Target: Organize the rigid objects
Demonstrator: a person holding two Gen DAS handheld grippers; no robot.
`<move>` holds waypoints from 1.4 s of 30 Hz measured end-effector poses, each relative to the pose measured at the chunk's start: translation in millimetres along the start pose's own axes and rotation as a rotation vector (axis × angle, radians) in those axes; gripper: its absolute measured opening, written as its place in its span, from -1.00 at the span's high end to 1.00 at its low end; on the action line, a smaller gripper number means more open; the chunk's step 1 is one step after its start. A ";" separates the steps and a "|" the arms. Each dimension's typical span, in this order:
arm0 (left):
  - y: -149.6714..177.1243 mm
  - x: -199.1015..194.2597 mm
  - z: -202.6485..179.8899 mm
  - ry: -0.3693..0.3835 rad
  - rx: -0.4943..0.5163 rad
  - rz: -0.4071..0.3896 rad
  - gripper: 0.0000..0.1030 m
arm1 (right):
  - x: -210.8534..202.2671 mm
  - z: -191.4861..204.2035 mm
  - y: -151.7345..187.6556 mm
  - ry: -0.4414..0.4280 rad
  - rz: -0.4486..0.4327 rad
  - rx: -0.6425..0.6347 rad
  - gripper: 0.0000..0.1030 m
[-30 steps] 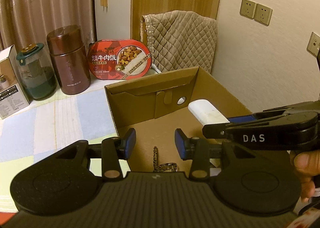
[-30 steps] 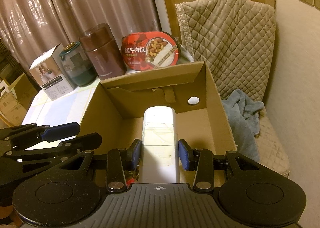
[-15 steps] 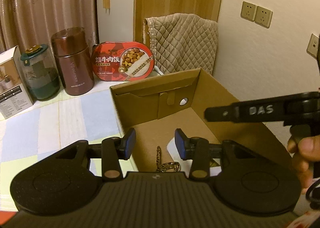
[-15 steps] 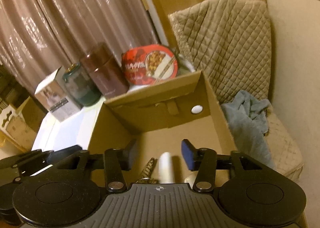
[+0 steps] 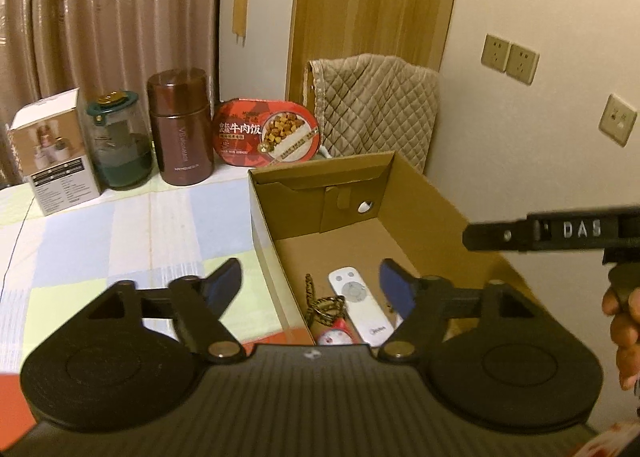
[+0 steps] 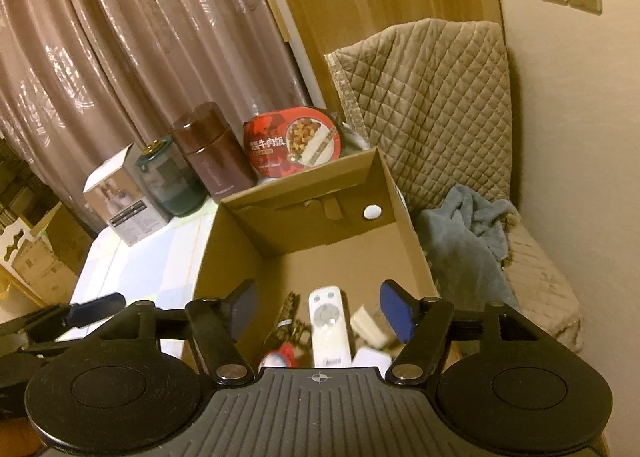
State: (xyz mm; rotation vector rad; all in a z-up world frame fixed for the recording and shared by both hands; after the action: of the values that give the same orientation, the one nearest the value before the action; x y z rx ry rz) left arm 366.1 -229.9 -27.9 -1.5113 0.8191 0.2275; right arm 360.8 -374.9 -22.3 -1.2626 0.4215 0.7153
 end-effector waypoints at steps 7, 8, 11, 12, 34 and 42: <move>16.8 -57.1 -9.4 -0.008 -0.025 -0.018 -0.78 | -54.5 17.5 27.9 0.061 0.010 -0.079 -0.45; 19.7 -65.1 -9.8 -0.014 -0.031 -0.021 -0.82 | -61.4 20.3 32.2 0.067 0.011 -0.091 -0.46; 28.7 -89.5 -10.9 -0.019 -0.058 -0.034 -0.90 | -84.3 29.2 43.6 0.082 0.006 -0.130 -0.50; 31.7 -97.4 -11.4 -0.018 -0.068 -0.041 -0.96 | -91.6 32.2 47.2 0.084 0.005 -0.143 -0.51; 117.5 -199.3 -11.7 -0.079 -0.189 -0.008 -0.97 | -184.1 53.4 140.6 0.091 -0.033 -0.217 -0.58; 146.9 -222.3 -18.9 -0.097 -0.181 0.008 -0.97 | -202.5 56.7 171.0 0.088 -0.040 -0.212 -0.59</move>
State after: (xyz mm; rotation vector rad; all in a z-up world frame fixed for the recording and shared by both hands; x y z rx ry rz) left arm 110.3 -155.7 -7.8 -1.6526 0.7427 0.3867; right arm 92.2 -349.2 3.4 -1.5022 0.3984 0.6852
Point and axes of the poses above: each gripper's, at about its wrist camera, not at the fingertips, and x roughly the way its jaws point, z to its left, y to its underside, the point moved 8 cm from there along x, roughly the way its jaws point, and after that the axes turned 4 degrees about -x, right-handed, at the moved point
